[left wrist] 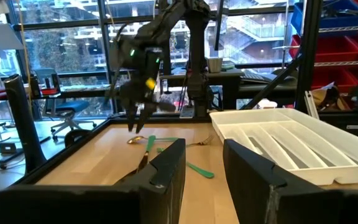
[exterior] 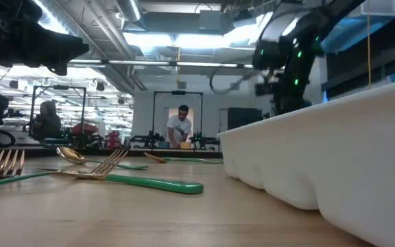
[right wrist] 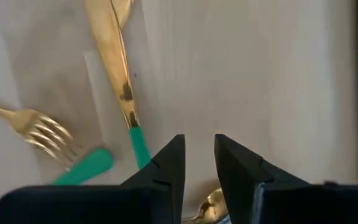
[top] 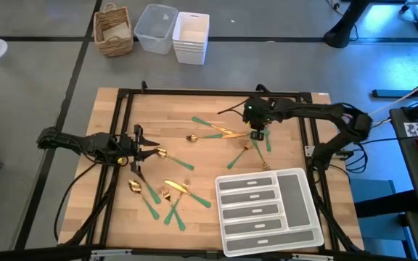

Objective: Sort silverware
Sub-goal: Put the top right green table knife into the silverware tray, then put the bottom left green fork into the silverware tray

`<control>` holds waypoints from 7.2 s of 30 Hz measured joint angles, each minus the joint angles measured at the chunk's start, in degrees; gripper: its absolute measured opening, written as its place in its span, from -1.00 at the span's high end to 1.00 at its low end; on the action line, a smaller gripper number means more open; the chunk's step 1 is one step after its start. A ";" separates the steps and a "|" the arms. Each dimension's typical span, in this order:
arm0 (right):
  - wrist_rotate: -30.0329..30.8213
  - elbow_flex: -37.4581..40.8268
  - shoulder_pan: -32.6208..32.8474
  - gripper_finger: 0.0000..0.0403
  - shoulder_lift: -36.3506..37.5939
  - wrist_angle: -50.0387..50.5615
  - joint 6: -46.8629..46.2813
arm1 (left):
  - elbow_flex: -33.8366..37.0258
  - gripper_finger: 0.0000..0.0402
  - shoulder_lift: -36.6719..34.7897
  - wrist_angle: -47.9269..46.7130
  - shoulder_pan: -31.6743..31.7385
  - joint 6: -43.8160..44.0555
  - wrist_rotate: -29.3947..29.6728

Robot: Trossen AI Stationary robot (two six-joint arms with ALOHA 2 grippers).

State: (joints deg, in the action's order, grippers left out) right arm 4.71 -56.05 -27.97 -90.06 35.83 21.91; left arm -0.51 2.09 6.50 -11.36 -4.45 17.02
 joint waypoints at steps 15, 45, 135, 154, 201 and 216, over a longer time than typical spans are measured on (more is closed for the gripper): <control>-6.90 -0.04 0.61 0.57 -5.80 -2.91 0.91 | 0.00 0.49 0.13 -2.60 0.00 0.00 0.00; -9.26 -0.04 0.64 0.30 -7.87 -2.81 0.99 | 0.00 0.49 0.15 -3.42 0.00 0.00 -0.02; -4.21 -13.97 44.60 0.86 -11.35 18.01 -35.73 | 0.00 0.49 0.15 -3.45 -0.01 0.74 0.00; -6.17 -6.91 44.46 0.60 -11.35 8.53 -34.97 | 0.00 0.49 0.15 -2.38 -0.02 1.84 0.00; -2.19 -30.72 44.46 0.45 -11.33 27.57 -29.04 | -42.88 0.49 75.57 -15.55 -21.16 6.05 -15.55; -0.17 -38.56 44.50 0.45 -7.14 39.73 -32.17 | -50.64 0.49 92.11 -27.19 -22.71 4.67 -15.37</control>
State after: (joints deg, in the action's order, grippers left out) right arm 4.54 -94.61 16.53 -97.19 75.56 -10.26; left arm -51.16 94.20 -20.70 -34.07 0.22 1.65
